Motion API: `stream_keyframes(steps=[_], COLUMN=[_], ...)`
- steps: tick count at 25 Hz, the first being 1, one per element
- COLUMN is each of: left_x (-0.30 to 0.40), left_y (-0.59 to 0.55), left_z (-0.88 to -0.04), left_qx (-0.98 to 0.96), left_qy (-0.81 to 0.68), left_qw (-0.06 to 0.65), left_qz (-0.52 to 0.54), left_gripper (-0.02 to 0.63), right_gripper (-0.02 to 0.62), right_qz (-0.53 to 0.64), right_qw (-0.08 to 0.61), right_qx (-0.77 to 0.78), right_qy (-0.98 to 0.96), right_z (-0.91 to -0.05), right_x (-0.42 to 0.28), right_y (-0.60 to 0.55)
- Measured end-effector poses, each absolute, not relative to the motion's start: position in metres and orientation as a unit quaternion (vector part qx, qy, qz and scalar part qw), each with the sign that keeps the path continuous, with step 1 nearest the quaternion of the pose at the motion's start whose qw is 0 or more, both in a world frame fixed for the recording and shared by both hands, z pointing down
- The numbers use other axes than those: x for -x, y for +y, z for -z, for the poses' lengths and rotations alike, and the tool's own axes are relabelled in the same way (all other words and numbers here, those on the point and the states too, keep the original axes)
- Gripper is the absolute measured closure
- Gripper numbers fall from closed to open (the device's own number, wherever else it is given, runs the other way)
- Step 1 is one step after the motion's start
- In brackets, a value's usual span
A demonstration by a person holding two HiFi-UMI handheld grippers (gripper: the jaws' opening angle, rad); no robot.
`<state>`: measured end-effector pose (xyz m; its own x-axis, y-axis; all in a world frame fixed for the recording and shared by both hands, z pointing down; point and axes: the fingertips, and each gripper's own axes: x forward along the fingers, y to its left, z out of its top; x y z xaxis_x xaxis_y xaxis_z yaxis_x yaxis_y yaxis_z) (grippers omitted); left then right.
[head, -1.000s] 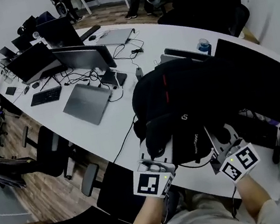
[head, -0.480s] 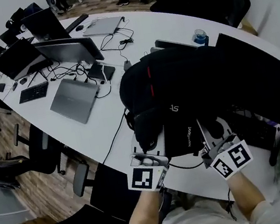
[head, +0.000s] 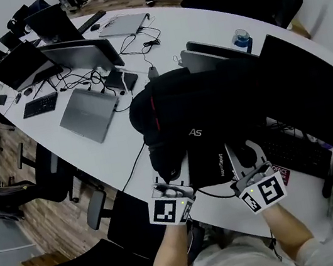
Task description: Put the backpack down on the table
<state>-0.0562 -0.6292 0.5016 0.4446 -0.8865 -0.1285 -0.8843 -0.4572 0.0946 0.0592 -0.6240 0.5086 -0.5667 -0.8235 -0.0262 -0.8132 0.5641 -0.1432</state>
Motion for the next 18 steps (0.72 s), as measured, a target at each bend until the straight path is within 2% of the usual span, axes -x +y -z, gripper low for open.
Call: stream_keyframes(steps=[18], left_x=[0.068], left_y=[-0.586], left_z=[-0.519], left_qx=[-0.867], left_qy=[-0.496], left_qw=[0.003], left_qz=[0.040], left_gripper=[0.519], right_gripper=[0.545], right_qz=[0.041], right_qw=[0.026], right_qx=[0.460], right_qy=[0.886], right_z=[-0.520], right_x=[-0.051], right_y=[-0.579])
